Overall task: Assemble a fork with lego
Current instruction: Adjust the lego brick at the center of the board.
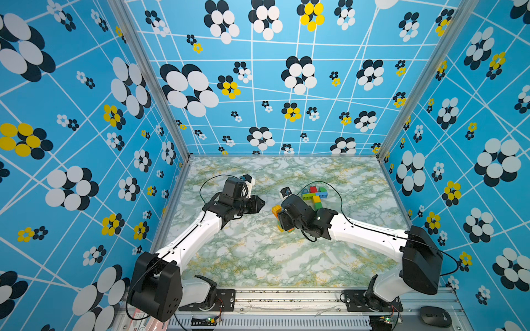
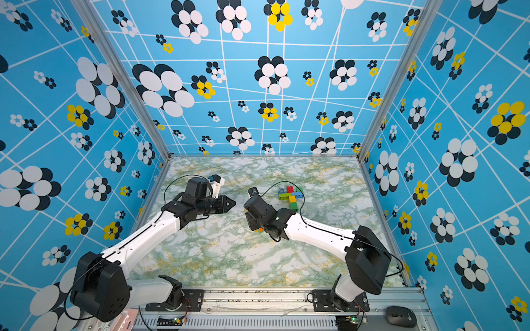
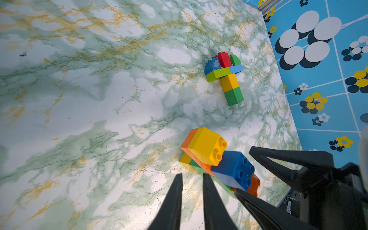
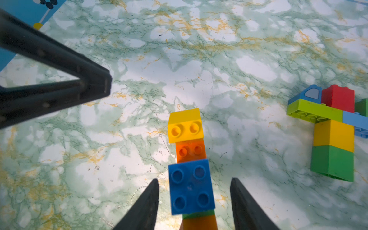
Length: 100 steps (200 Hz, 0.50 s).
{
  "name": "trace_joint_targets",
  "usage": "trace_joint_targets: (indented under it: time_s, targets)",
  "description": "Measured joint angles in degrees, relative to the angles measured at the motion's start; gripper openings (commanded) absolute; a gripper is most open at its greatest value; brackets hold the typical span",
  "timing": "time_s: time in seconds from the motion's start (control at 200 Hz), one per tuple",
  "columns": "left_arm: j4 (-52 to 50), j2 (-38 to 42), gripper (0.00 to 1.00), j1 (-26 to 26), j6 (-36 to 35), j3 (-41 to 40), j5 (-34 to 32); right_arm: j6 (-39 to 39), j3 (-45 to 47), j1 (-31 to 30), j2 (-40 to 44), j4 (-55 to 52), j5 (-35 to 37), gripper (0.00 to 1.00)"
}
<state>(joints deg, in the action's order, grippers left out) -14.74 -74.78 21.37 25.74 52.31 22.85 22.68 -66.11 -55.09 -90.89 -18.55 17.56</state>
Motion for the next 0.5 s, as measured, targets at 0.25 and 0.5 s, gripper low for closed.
trace_joint_targets:
  time_s: [0.25,0.5]
  targets:
    - [-0.04,0.02,0.22,0.00,0.00,-0.15,0.02,-0.90,-1.53,0.11,-2.03,-1.36,-0.17,0.46]
    - [-0.04,0.00,0.22,-0.04,0.00,-0.15,0.02,-1.40,-2.49,0.11,-2.43,-2.89,-0.33,0.34]
